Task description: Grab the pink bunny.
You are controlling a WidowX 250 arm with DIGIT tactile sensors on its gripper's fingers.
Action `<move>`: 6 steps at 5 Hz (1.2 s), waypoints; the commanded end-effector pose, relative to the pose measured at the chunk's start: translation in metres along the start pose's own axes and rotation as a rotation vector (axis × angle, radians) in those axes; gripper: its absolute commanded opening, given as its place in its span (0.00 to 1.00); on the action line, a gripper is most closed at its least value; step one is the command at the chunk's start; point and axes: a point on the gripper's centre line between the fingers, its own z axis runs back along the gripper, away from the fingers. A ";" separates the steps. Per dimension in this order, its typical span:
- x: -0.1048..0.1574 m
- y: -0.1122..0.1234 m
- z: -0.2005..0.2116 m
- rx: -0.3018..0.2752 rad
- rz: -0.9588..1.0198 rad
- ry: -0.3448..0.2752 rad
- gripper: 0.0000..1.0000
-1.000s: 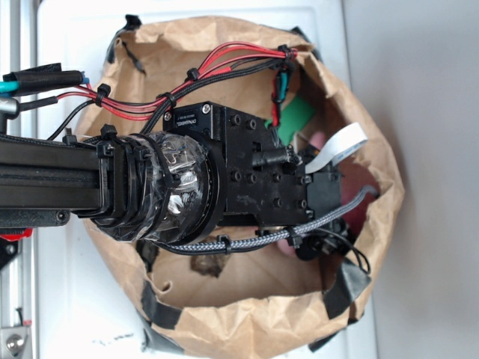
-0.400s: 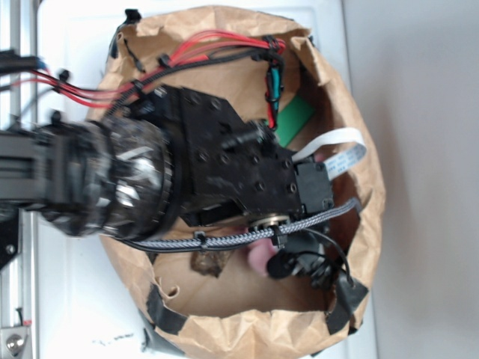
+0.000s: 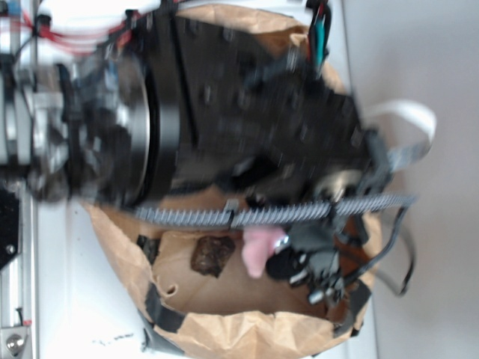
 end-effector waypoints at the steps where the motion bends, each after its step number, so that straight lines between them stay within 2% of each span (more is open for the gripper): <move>1: 0.021 0.046 0.099 -0.037 -0.058 -0.118 0.00; 2: 0.016 0.059 0.115 0.015 -0.109 -0.144 0.00; 3: -0.005 0.062 0.121 -0.010 -0.210 -0.188 0.00; 4: -0.032 0.055 0.123 0.008 -0.323 -0.205 0.00; 6: -0.038 0.050 0.123 0.039 -0.373 -0.146 0.00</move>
